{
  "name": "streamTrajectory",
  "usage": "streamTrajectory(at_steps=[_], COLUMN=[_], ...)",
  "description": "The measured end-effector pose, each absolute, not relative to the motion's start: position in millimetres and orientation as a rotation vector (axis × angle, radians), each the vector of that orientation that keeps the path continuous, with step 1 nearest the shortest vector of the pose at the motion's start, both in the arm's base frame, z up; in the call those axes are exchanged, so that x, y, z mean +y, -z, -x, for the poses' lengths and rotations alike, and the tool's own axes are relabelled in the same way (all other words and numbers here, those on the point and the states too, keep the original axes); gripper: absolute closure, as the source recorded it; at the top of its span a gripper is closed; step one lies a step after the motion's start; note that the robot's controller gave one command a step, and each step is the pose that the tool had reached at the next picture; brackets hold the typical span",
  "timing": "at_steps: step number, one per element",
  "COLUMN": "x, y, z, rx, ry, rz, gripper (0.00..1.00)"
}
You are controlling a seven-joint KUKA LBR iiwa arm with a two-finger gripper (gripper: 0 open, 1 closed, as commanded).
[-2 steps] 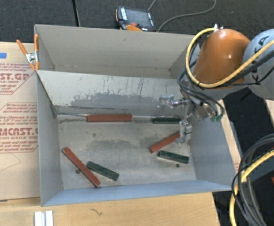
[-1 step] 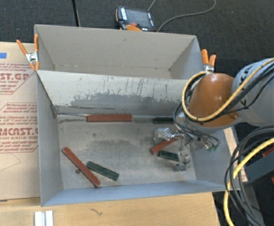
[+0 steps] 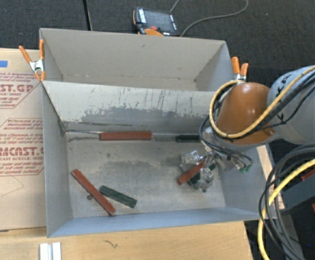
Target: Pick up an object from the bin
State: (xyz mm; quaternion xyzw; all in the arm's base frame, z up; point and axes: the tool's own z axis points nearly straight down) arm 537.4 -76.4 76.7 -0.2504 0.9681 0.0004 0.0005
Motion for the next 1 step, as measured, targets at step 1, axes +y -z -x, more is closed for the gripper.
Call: streamTrajectory(at_steps=[1], x=[-100.1], y=[-211.8], z=[-569.7], rx=[2.928], ry=[0.007], rz=[1.116], gripper=[1.0])
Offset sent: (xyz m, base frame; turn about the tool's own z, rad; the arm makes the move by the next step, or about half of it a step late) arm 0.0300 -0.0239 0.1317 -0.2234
